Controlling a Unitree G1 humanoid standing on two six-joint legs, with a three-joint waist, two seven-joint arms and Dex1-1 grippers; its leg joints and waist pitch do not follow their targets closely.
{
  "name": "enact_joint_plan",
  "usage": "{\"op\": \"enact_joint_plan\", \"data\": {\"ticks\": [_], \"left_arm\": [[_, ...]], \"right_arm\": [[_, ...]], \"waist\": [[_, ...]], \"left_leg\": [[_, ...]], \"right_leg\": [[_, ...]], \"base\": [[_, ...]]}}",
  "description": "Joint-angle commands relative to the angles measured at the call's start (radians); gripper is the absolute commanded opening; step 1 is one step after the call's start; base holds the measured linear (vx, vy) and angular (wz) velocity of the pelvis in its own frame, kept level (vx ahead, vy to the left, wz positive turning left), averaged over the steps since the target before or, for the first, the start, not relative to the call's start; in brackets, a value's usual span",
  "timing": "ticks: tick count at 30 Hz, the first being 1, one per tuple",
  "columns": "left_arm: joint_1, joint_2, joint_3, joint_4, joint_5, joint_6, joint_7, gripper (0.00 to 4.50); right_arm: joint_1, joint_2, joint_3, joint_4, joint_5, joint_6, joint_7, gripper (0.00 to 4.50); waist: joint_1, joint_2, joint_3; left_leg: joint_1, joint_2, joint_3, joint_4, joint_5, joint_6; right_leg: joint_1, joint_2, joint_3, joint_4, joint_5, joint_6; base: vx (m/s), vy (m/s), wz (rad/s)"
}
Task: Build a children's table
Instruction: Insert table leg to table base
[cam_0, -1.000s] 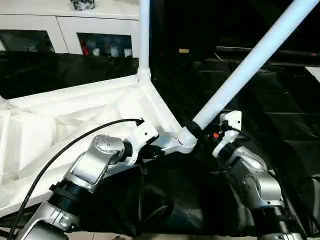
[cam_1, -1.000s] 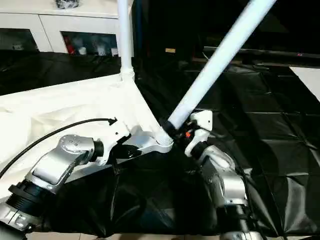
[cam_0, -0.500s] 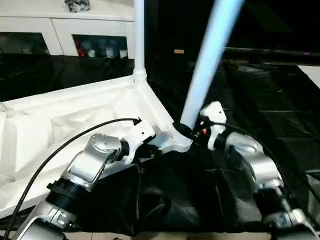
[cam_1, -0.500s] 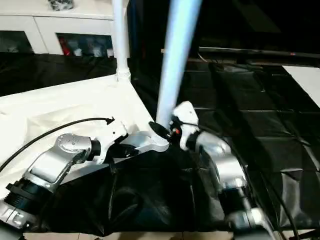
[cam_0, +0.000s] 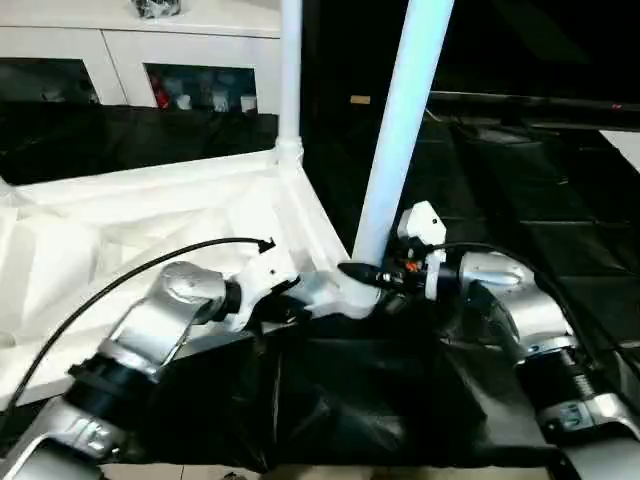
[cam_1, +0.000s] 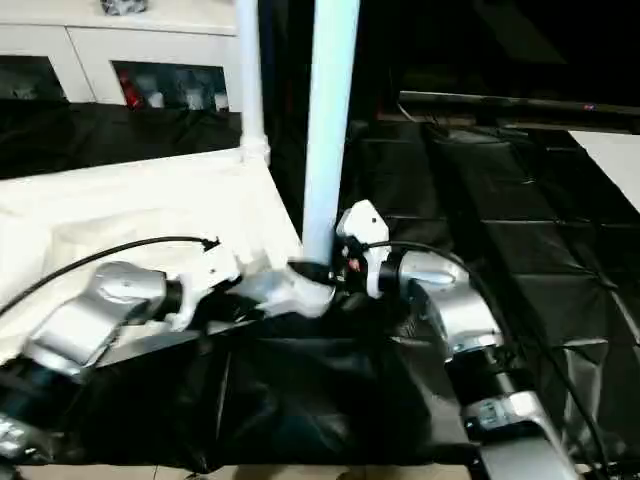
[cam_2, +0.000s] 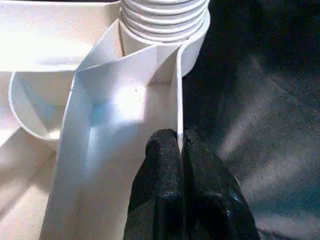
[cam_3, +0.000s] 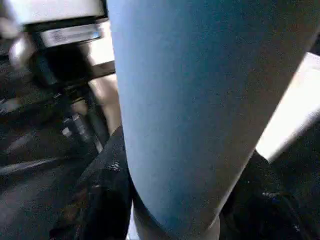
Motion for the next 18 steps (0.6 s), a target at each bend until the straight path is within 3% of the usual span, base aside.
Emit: {"op": "enact_joint_plan", "data": {"ticks": [1,6,7,8,10,14,18], "left_arm": [[-0.017,-0.011,-0.016,-0.084,-0.057,-0.016,-0.064,0.00],[-0.018,-0.003,-0.013,-0.088,-0.055,-0.015,-0.074,0.00],[-0.022,-0.015,0.000,-0.077,-0.046,-0.003,-0.041,0.00],[-0.024,-0.020,0.005,-0.073,-0.043,0.002,-0.027,0.00],[-0.030,-0.039,0.019,-0.065,-0.038,0.018,0.009,0.00],[-0.034,-0.076,0.043,-0.056,-0.040,0.049,0.072,0.00],[-0.026,-0.074,0.035,-0.057,-0.028,0.041,0.071,0.00]], "right_arm": [[0.058,-0.001,0.108,0.055,-0.043,0.045,0.054,1.87],[0.071,-0.010,0.115,0.057,-0.051,0.019,0.090,1.87],[0.073,0.006,0.098,0.067,-0.055,0.009,0.052,1.87],[0.073,0.014,0.090,0.072,-0.055,0.006,0.034,1.87],[0.073,0.034,0.064,0.085,-0.050,0.001,-0.010,1.87],[0.102,0.062,0.024,0.071,-0.027,0.014,-0.059,1.87],[0.131,0.071,0.005,0.051,-0.017,0.003,-0.091,1.87]], "waist": [[0.001,0.010,-0.037],[0.002,0.010,-0.037],[0.005,0.019,-0.037],[0.006,0.013,-0.035],[0.009,0.012,-0.033],[0.022,0.017,-0.028],[0.022,0.017,-0.032]], "left_leg": [[0.005,0.061,-0.015,-0.087,-0.027,0.087],[0.003,0.062,-0.015,-0.088,0.006,0.104],[0.004,0.063,-0.016,-0.088,0.008,0.102],[0.006,0.063,-0.013,-0.088,0.002,0.100],[0.008,0.065,-0.011,-0.092,-0.024,0.087],[0.017,0.067,-0.007,-0.098,-0.066,0.060],[0.008,0.064,-0.010,-0.098,-0.021,0.067]], "right_leg": [[0.039,-0.086,0.053,-0.067,0.048,-0.324],[0.043,-0.089,0.049,-0.064,0.097,-0.335],[0.041,-0.090,0.049,-0.064,0.100,-0.337],[0.040,-0.090,0.050,-0.067,0.100,-0.339],[0.039,-0.090,0.050,-0.070,0.064,-0.339],[0.032,-0.088,0.051,-0.079,0.003,-0.327],[0.040,-0.089,0.049,-0.072,0.067,-0.305]], "base": [[0.000,0.000,0.00],[0.000,0.000,0.00],[0.000,0.000,0.00],[0.000,0.000,0.00],[0.000,0.000,0.00],[0.000,0.000,0.00],[0.000,0.000,0.00]]}}
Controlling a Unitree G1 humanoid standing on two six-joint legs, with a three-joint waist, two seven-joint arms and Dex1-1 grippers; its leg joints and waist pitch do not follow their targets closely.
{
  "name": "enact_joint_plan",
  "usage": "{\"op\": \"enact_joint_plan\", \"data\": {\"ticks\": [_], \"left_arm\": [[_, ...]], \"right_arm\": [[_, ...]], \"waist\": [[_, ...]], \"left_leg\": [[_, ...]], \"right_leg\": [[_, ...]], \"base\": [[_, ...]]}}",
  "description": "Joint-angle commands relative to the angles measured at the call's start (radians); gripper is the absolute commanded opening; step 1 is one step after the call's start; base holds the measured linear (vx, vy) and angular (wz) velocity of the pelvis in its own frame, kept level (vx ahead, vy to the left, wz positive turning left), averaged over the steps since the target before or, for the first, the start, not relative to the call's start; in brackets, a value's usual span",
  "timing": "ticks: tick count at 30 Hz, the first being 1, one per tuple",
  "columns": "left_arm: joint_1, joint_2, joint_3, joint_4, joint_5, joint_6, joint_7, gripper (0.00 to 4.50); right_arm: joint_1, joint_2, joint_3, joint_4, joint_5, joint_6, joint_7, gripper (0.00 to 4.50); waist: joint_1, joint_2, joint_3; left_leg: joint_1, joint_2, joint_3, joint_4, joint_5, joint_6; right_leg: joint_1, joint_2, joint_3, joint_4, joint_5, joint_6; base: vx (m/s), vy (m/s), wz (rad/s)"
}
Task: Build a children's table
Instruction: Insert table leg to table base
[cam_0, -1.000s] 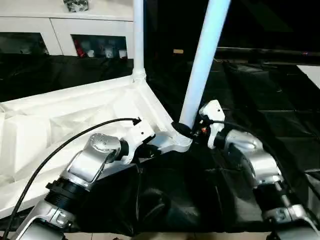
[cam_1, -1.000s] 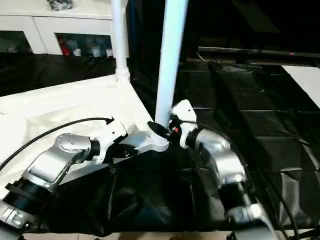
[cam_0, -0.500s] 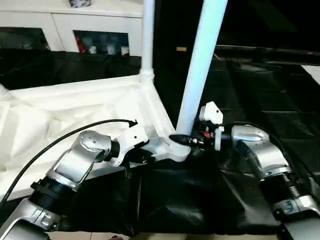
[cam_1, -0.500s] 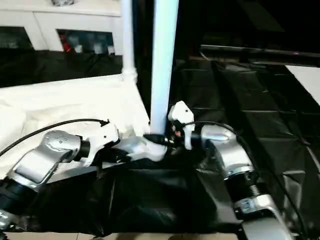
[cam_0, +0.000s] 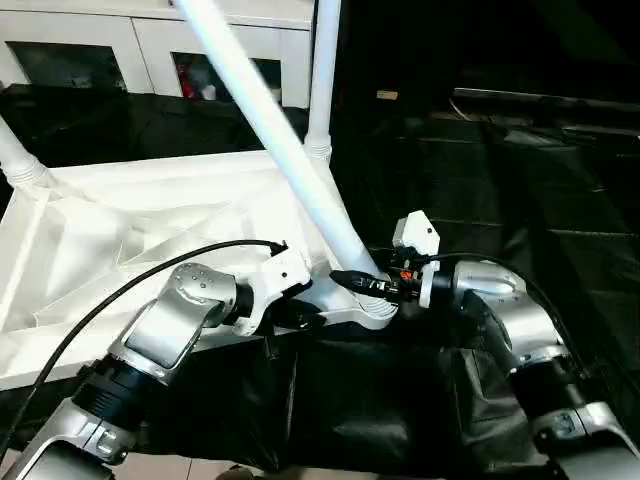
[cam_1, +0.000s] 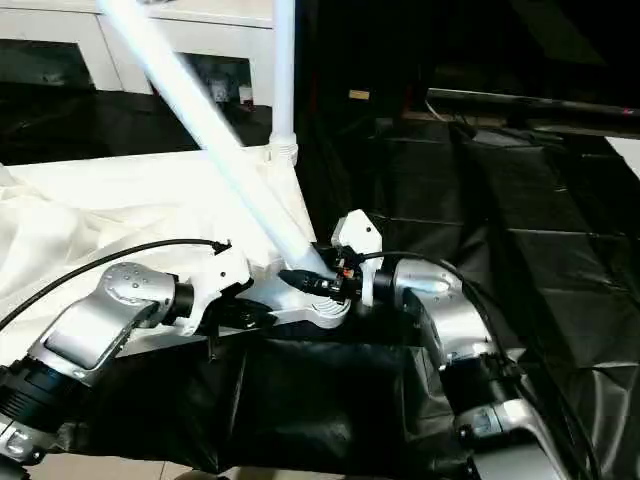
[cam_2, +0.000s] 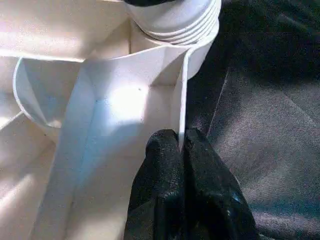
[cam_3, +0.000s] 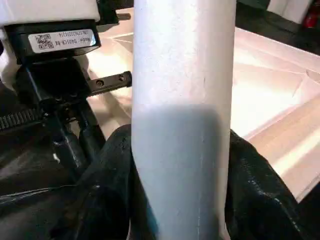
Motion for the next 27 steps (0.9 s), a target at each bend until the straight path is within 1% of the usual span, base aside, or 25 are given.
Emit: {"op": "enact_joint_plan", "data": {"ticks": [1,2,4,6,7,8,10,11,12,13,14,15,16,17,18,19,20,21,22,23,24,25,26,27], "left_arm": [[-0.026,-0.014,0.035,-0.037,-0.017,-0.009,0.042,0.00],[-0.026,-0.014,0.035,-0.036,-0.016,-0.010,0.043,0.00],[-0.027,-0.011,0.036,-0.033,-0.012,-0.010,0.045,0.00],[-0.028,-0.010,0.037,-0.032,-0.010,-0.008,0.046,0.00],[-0.027,-0.008,0.041,-0.029,-0.003,-0.015,0.053,0.00],[-0.027,-0.008,0.041,-0.029,-0.003,-0.015,0.053,0.00],[-0.017,-0.008,0.062,-0.046,-0.016,-0.036,0.058,0.00],[-0.016,-0.009,0.065,-0.048,-0.018,-0.035,0.059,0.00],[-0.013,-0.015,0.083,-0.059,-0.035,-0.021,0.065,0.00],[-0.013,-0.024,0.104,-0.067,-0.055,0.003,0.071,0.45],[-0.014,-0.026,0.125,-0.079,-0.071,0.016,0.076,0.45],[-0.015,-0.027,0.139,-0.088,-0.082,0.023,0.080,0.57],[-0.019,-0.023,0.159,-0.093,-0.082,0.034,0.101,0.60],[-0.021,-0.022,0.167,-0.094,-0.081,0.038,0.111,0.68],[-0.033,-0.024,0.189,-0.081,-0.073,0.047,0.145,0.87],[-0.051,-0.027,0.210,-0.064,-0.063,0.054,0.184,0.87],[-0.073,-0.033,0.233,-0.041,-0.052,0.064,0.225,0.90],[-0.075,-0.035,0.236,-0.040,-0.053,0.067,0.228,0.90],[-0.102,-0.048,0.261,-0.022,-0.053,0.092,0.265,0.90],[-0.102,-0.048,0.261,-0.022,-0.053,0.092,0.265,0.90],[-0.126,-0.059,0.280,-0.008,-0.048,0.106,0.300,0.90],[-0.141,-0.068,0.291,0.004,-0.045,0.118,0.324,0.90],[-0.178,-0.097,0.319,0.030,-0.045,0.139,0.398,0.90],[-0.180,-0.099,0.320,0.032,-0.044,0.140,0.402,0.90]], "right_arm": [[0.069,0.006,0.029,0.051,-0.010,0.042,-0.014,1.87],[0.071,0.010,0.018,0.049,-0.002,0.042,-0.023,1.87],[0.072,0.019,-0.014,0.038,0.017,0.043,-0.049,1.87],[0.071,0.024,-0.027,0.032,0.025,0.044,-0.058,1.87],[0.069,0.032,-0.052,0.015,0.043,0.047,-0.077,1.87],[0.069,0.032,-0.052,0.015,0.044,0.047,-0.077,1.87],[0.066,0.044,-0.076,0.003,0.063,0.053,-0.093,1.87],[0.066,0.045,-0.077,0.002,0.064,0.053,-0.094,1.87],[0.067,0.049,-0.081,-0.001,0.068,0.052,-0.100,1.87],[0.067,0.051,-0.081,-0.001,0.068,0.050,-0.105,1.87],[0.069,0.054,-0.080,0.000,0.068,0.044,-0.108,1.87],[0.070,0.057,-0.080,0.000,0.069,0.040,-0.111,1.87],[0.070,0.062,-0.080,0.002,0.070,0.037,-0.114,1.87],[0.071,0.065,-0.081,0.003,0.071,0.036,-0.115,1.87],[0.071,0.069,-0.082,0.002,0.073,0.036,-0.118,1.87],[0.069,0.072,-0.084,-0.001,0.075,0.036,-0.121,1.87],[0.067,0.074,-0.087,-0.005,0.077,0.037,-0.123,1.87],[0.066,0.074,-0.088,-0.005,0.077,0.038,-0.123,1.87],[0.060,0.073,-0.092,-0.011,0.082,0.041,-0.122,1.87],[0.060,0.073,-0.092,-0.011,0.082,0.041,-0.122,1.87],[0.057,0.071,-0.096,-0.019,0.086,0.044,-0.121,1.87],[0.054,0.069,-0.098,-0.023,0.089,0.046,-0.121,1.87],[0.048,0.067,-0.101,-0.037,0.094,0.053,-0.121,1.87],[0.048,0.066,-0.101,-0.038,0.094,0.053,-0.121,1.87]], "waist": [[-0.008,0.009,-0.040],[-0.008,0.011,-0.041],[-0.008,0.009,-0.040],[-0.009,0.010,-0.039],[-0.008,0.018,-0.043],[-0.010,0.015,-0.042],[-0.007,0.020,-0.051],[-0.009,0.017,-0.050],[-0.008,0.017,-0.050],[-0.009,0.018,-0.056],[-0.008,0.016,-0.060],[-0.007,0.017,-0.061],[-0.005,0.018,-0.067],[-0.006,0.017,-0.068],[-0.006,0.013,-0.065],[-0.007,0.012,-0.065],[-0.006,0.009,-0.067],[-0.005,0.011,-0.066],[-0.006,0.004,-0.069],[-0.004,0.010,-0.070],[-0.005,0.010,-0.072],[-0.005,0.006,-0.075],[-0.002,0.007,-0.079],[-0.002,0.006,-0.080]], "left_leg": [[0.010,0.062,-0.017,-0.085,-0.016,0.072],[0.009,0.062,-0.018,-0.085,-0.013,0.073],[0.007,0.063,-0.017,-0.087,-0.024,0.075],[0.008,0.064,-0.018,-0.088,-0.028,0.072],[0.009,0.063,-0.019,-0.087,-0.028,0.068],[0.009,0.064,-0.018,-0.088,-0.028,0.068],[0.008,0.063,-0.019,-0.086,-0.021,0.065],[0.007,0.063,-0.018,-0.085,-0.018,0.066],[0.006,0.062,-0.018,-0.084,-0.001,0.069],[0.004,0.060,-0.018,-0.080,0.025,0.074],[0.002,0.059,-0.017,-0.076,0.054,0.085],[0.001,0.058,-0.018,-0.075,0.068,0.092],[0.001,0.059,-0.018,-0.070,0.097,0.105],[-0.001,0.059,-0.017,-0.068,0.106,0.112],[-0.003,0.057,-0.016,-0.068,0.102,0.126],[-0.003,0.056,-0.016,-0.067,0.094,0.129],[-0.001,0.057,-0.016,-0.068,0.078,0.129],[-0.001,0.057,-0.017,-0.068,0.078,0.127],[-0.001,0.057,-0.017,-0.068,0.082,0.126],[0.001,0.057,-0.018,-0.066,0.098,0.125],[0.001,0.057,-0.017,-0.064,0.115,0.128],[0.003,0.056,-0.016,-0.062,0.126,0.132],[0.001,0.053,-0.016,-0.057,0.157,0.146],[0.000,0.053,-0.016,-0.056,0.162,0.149]], "right_leg": [[0.037,-0.084,0.054,-0.059,0.085,-0.300],[0.039,-0.085,0.054,-0.059,0.087,-0.301],[0.040,-0.087,0.053,-0.062,0.070,-0.300],[0.038,-0.086,0.053,-0.063,0.061,-0.298],[0.040,-0.086,0.053,-0.062,0.062,-0.299],[0.039,-0.085,0.052,-0.063,0.065,-0.299],[0.045,-0.086,0.052,-0.060,0.082,-0.304],[0.044,-0.086,0.052,-0.060,0.088,-0.305],[0.045,-0.086,0.051,-0.057,0.106,-0.308],[0.049,-0.087,0.051,-0.051,0.140,-0.316],[0.050,-0.087,0.051,-0.048,0.176,-0.323],[0.050,-0.086,0.050,-0.046,0.192,-0.326],[0.052,-0.088,0.049,-0.041,0.236,-0.337],[0.051,-0.086,0.048,-0.038,0.260,-0.343],[0.051,-0.083,0.047,-0.042,0.258,-0.344],[0.052,-0.083,0.047,-0.041,0.248,-0.343],[0.053,-0.085,0.046,-0.045,0.205,-0.337],[0.053,-0.085,0.046,-0.044,0.193,-0.335],[0.056,-0.085,0.046,-0.044,0.185,-0.332],[0.052,-0.084,0.045,-0.042,0.185,-0.331],[0.052,-0.083,0.045,-0.039,0.202,-0.330],[0.052,-0.082,0.045,-0.037,0.215,-0.332],[0.054,-0.082,0.045,-0.033,0.252,-0.337],[0.054,-0.081,0.045,-0.032,0.263,-0.338]], "base": [[0.000,0.000,0.00],[0.000,0.000,0.00],[0.000,0.000,0.00],[0.000,0.000,0.00],[0.000,0.000,0.00],[0.000,0.000,0.00],[0.000,0.000,0.00],[0.000,0.000,0.00],[0.000,0.000,0.00],[0.000,0.000,0.00],[0.000,0.000,0.00],[0.000,0.000,0.00],[0.000,0.000,0.00],[0.000,0.000,0.00],[0.000,0.000,0.00],[0.000,0.000,0.00],[0.000,0.000,0.00],[0.000,0.000,0.00],[0.000,0.000,0.00],[0.000,0.000,0.00],[0.000,0.000,0.00],[0.000,0.000,0.00],[0.000,0.000,0.00],[0.000,0.000,0.00]]}}
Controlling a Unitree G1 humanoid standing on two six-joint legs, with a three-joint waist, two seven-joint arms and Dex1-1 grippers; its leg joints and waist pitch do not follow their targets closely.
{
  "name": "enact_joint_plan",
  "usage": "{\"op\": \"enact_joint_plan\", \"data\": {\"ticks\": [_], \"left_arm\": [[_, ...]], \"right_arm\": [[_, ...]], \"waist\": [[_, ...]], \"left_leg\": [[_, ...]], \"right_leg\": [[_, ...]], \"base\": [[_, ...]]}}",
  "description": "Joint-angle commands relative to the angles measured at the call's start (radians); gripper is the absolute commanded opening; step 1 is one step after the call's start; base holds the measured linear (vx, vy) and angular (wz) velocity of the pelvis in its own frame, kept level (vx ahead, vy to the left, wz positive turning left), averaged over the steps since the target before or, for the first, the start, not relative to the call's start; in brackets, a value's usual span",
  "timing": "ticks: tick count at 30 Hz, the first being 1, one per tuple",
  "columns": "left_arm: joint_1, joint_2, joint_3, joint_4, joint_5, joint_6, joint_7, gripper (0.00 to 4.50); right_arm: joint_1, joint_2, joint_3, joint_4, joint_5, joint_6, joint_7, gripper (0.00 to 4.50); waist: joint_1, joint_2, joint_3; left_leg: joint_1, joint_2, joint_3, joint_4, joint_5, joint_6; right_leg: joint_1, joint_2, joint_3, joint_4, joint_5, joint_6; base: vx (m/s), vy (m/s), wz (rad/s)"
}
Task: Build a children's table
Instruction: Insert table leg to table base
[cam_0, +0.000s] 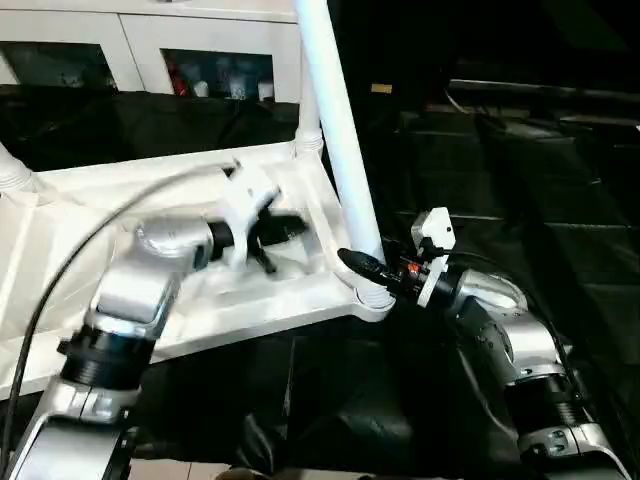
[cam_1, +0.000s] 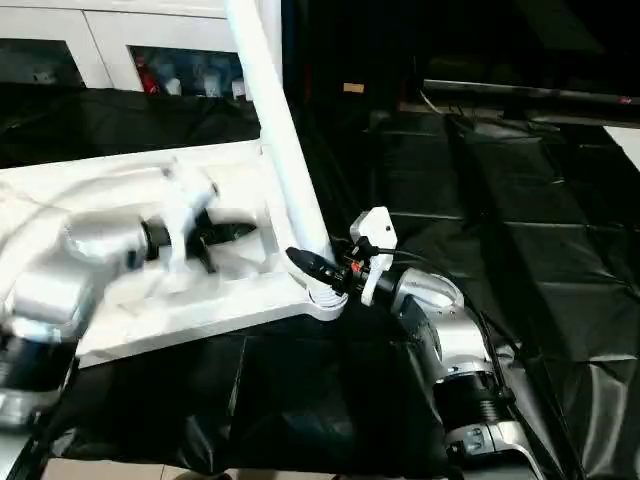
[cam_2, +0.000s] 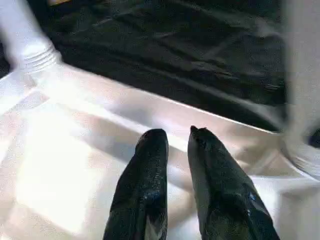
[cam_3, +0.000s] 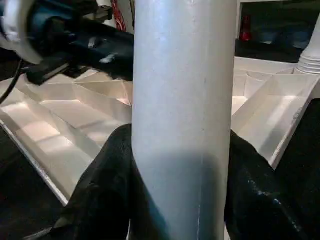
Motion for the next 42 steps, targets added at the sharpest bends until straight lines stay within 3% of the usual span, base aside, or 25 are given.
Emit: {"op": "enact_joint_plan", "data": {"ticks": [1,8,9,11,13,17,27,31,35,38,39,42], "left_arm": [[-0.058,-0.038,0.022,0.032,0.009,0.002,0.088,0.90],[-0.157,-0.196,0.012,-0.029,-0.067,-0.011,0.104,0.90],[-0.186,-0.224,0.010,-0.046,-0.084,-0.003,0.108,0.90],[-0.214,-0.249,0.009,-0.059,-0.106,0.007,0.111,0.90],[-0.243,-0.277,0.005,-0.074,-0.126,0.016,0.109,0.90],[-0.272,-0.325,-0.025,-0.100,-0.134,0.025,0.101,0.90],[-0.285,-0.407,-0.072,-0.100,-0.150,0.021,0.121,0.90],[-0.284,-0.400,-0.055,-0.091,-0.143,0.000,0.133,0.90],[-0.258,-0.293,-0.026,-0.058,-0.092,-0.092,0.103,0.90],[-0.201,-0.217,-0.008,-0.061,-0.106,-0.105,0.027,0.90],[-0.176,-0.190,-0.012,-0.064,-0.109,-0.120,-0.009,0.90],[-0.084,-0.103,-0.032,-0.071,-0.100,-0.144,-0.090,0.90]], "right_arm": [[0.001,-0.006,0.007,-0.007,0.007,0.022,0.002,1.87],[-0.019,-0.026,0.021,-0.015,-0.025,0.014,-0.002,1.87],[-0.028,-0.034,0.023,-0.028,-0.031,0.022,-0.005,1.87],[-0.037,-0.041,0.021,-0.043,-0.034,0.037,-0.010,1.87],[-0.048,-0.049,0.022,-0.052,-0.044,0.038,-0.017,1.87],[-0.068,-0.051,0.027,-0.044,-0.060,0.036,-0.034,1.87],[-0.097,-0.055,0.041,-0.054,-0.072,0.055,-0.052,1.87],[-0.097,-0.058,0.035,-0.053,-0.073,0.054,-0.056,1.87],[-0.090,-0.064,0.014,-0.071,-0.055,0.070,-0.070,1.87],[-0.079,-0.071,0.000,-0.089,-0.043,0.086,-0.076,1.87],[-0.074,-0.074,-0.003,-0.097,-0.041,0.093,-0.078,1.87],[-0.051,-0.087,-0.014,-0.134,-0.036,0.121,-0.092,1.87]], "waist": [[0.004,-0.005,-0.087],[0.018,-0.013,-0.094],[0.017,-0.020,-0.095],[0.015,-0.020,-0.094],[0.016,-0.020,-0.089],[0.016,-0.020,-0.087],[0.023,-0.023,-0.091],[0.031,-0.025,-0.092],[0.032,-0.028,-0.092],[0.030,-0.025,-0.092],[0.030,-0.020,-0.094],[0.031,-0.013,-0.095]], "left_leg": [[0.004,0.049,-0.016,-0.050,0.171,0.157],[-0.001,0.051,-0.016,-0.038,0.211,0.187],[-0.009,0.048,-0.017,-0.036,0.223,0.196],[-0.013,0.045,-0.016,-0.029,0.208,0.205],[-0.008,0.049,-0.014,-0.032,0.148,0.193],[-0.008,0.052,-0.014,-0.036,0.104,0.165],[-0.009,0.050,-0.014,-0.031,0.125,0.170],[-0.009,0.049,-0.013,-0.029,0.139,0.179],[-0.009,0.048,-0.016,-0.031,0.140,0.178],[-0.010,0.047,-0.015,-0.032,0.146,0.166],[-0.005,0.048,-0.014,-0.030,0.148,0.160],[-0.005,0.048,-0.014,-0.032,0.155,0.150]], "right_leg": [[0.064,-0.084,0.048,-0.034,0.285,-0.341],[0.065,-0.088,0.047,-0.025,0.324,-0.363],[0.068,-0.086,0.047,-0.021,0.345,-0.357],[0.064,-0.086,0.047,-0.020,0.341,-0.354],[0.060,-0.086,0.047,-0.030,0.255,-0.351],[0.059,-0.087,0.047,-0.036,0.168,-0.339],[0.058,-0.081,0.047,-0.033,0.203,-0.325],[0.057,-0.081,0.047,-0.030,0.216,-0.323],[0.057,-0.080,0.045,-0.031,0.195,-0.307],[0.057,-0.079,0.045,-0.028,0.188,-0.299],[0.052,-0.079,0.045,-0.027,0.195,-0.298],[0.051,-0.078,0.045,-0.023,0.209,-0.290]], "base": [[0.000,0.000,0.00],[0.000,0.000,0.00],[0.000,0.000,0.00],[0.000,0.000,0.00],[0.000,0.000,0.00],[0.000,0.000,0.00],[0.000,0.000,0.00],[0.000,0.000,0.00],[0.000,0.000,0.00],[0.000,0.000,0.00],[0.000,0.000,0.00],[0.000,0.000,0.00]]}}
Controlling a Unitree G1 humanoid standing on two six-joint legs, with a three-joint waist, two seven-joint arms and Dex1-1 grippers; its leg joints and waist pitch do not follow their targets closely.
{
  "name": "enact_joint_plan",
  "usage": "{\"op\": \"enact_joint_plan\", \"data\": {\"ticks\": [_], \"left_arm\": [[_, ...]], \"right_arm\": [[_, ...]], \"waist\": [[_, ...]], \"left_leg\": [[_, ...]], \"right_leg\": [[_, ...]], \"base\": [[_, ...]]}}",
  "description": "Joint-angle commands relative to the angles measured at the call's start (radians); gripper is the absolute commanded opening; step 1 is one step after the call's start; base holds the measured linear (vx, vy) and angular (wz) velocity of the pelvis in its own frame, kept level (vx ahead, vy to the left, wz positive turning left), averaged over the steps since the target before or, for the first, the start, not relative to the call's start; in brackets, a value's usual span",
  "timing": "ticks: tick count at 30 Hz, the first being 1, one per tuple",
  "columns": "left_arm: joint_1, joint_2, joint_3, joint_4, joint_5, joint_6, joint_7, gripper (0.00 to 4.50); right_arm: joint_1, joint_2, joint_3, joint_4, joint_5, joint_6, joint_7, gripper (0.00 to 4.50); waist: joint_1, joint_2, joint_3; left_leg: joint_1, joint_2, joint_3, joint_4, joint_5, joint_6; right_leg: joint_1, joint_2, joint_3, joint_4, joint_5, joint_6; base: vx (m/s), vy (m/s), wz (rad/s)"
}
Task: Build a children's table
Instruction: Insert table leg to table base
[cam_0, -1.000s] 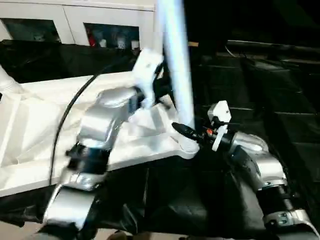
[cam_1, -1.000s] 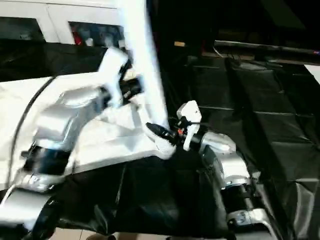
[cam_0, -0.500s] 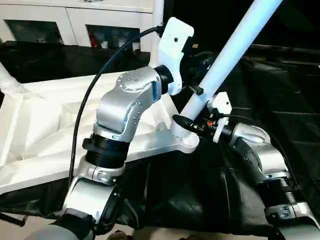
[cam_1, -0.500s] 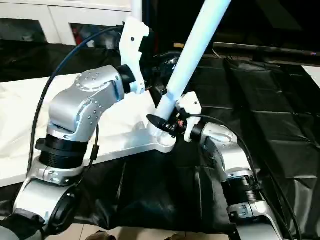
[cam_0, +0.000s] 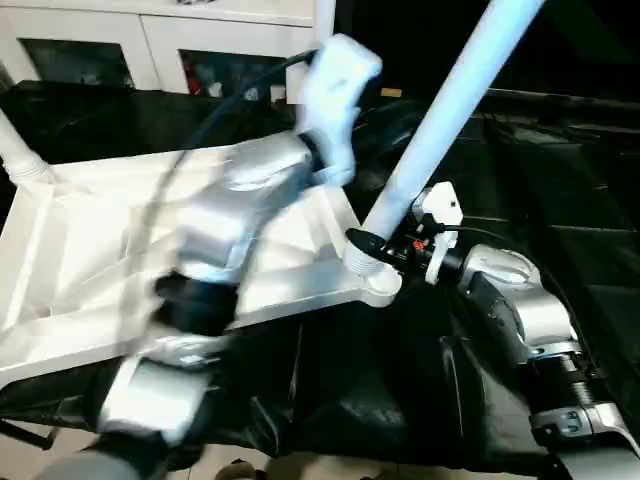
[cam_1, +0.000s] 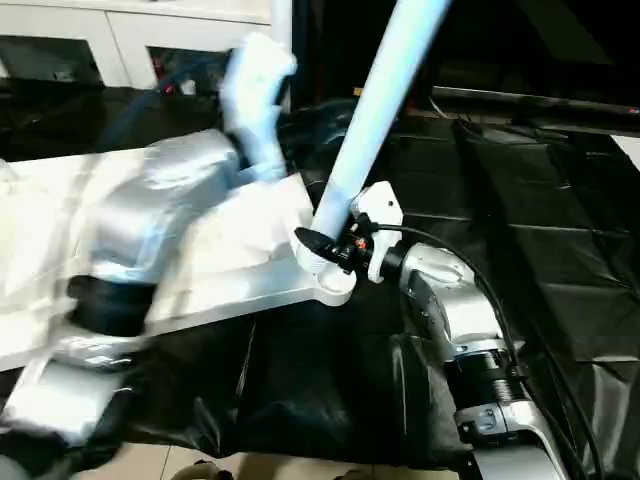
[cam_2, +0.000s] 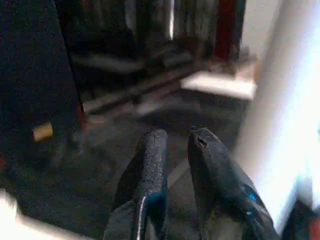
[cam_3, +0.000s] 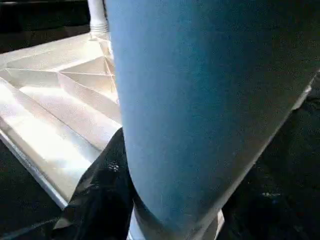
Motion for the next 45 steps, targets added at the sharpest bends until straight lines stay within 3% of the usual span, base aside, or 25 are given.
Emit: {"op": "enact_joint_plan", "data": {"ticks": [1,5,12,19,27,38,40,45], "left_arm": [[0.023,0.023,-0.018,-0.009,0.006,-0.012,-0.049,0.90],[0.078,0.059,-0.032,-0.010,-0.003,-0.026,-0.079,0.90],[0.195,0.145,-0.164,-0.045,0.038,-0.094,-0.207,0.90],[0.240,0.184,-0.232,-0.027,0.077,-0.112,-0.259,0.90],[0.236,0.192,-0.255,0.087,0.111,-0.185,-0.263,0.90],[0.150,0.157,-0.266,0.279,0.168,-0.309,-0.252,0.90],[0.145,0.153,-0.265,0.288,0.165,-0.315,-0.255,1.25],[0.128,0.143,-0.263,0.323,0.175,-0.339,-0.249,1.37]], "right_arm": [[0.014,-0.013,-0.023,-0.043,0.015,0.020,-0.012,1.87],[0.033,-0.021,-0.031,-0.069,0.022,0.040,-0.025,1.87],[0.050,-0.035,-0.043,-0.132,0.033,0.124,-0.060,1.87],[0.046,-0.056,-0.042,-0.177,0.025,0.187,-0.076,1.87],[0.049,-0.071,-0.030,-0.193,0.025,0.215,-0.085,1.87],[0.057,-0.072,-0.019,-0.207,0.023,0.231,-0.096,1.87],[0.058,-0.072,-0.018,-0.208,0.023,0.231,-0.097,1.87],[0.059,-0.072,-0.015,-0.208,0.025,0.233,-0.099,1.87]], "waist": [[0.003,-0.007,-0.094],[0.007,-0.002,-0.091],[0.001,-0.005,-0.086],[-0.003,-0.003,-0.082],[-0.002,-0.001,-0.085],[0.000,0.003,-0.088],[0.001,0.006,-0.089],[0.002,0.005,-0.088]], "left_leg": [[0.013,0.046,-0.012,-0.054,0.146,0.140],[0.017,0.048,-0.010,-0.060,0.104,0.113],[0.015,0.046,-0.010,-0.070,0.042,0.065],[0.015,0.047,-0.010,-0.076,-0.009,0.025],[0.015,0.044,-0.010,-0.076,-0.010,0.013],[0.013,0.044,-0.012,-0.074,-0.007,0.012],[0.014,0.044,-0.012,-0.073,-0.006,0.013],[0.015,0.044,-0.011,-0.074,-0.023,0.011]], "right_leg": [[0.064,-0.078,0.046,-0.043,0.204,-0.288],[0.061,-0.078,0.046,-0.049,0.175,-0.298],[0.065,-0.078,0.049,-0.057,0.100,-0.261],[0.063,-0.078,0.051,-0.065,0.021,-0.236],[0.063,-0.076,0.051,-0.066,0.040,-0.233],[0.068,-0.079,0.051,-0.061,0.093,-0.249],[0.067,-0.080,0.051,-0.061,0.096,-0.252],[0.067,-0.080,0.051,-0.064,0.080,-0.258]], "base": [[0.000,0.000,0.00],[0.000,0.000,0.00],[0.000,0.000,0.00],[0.000,0.000,0.00],[0.000,0.000,0.00],[0.000,0.000,0.00],[0.000,0.000,0.00],[0.000,0.000,0.00]]}}
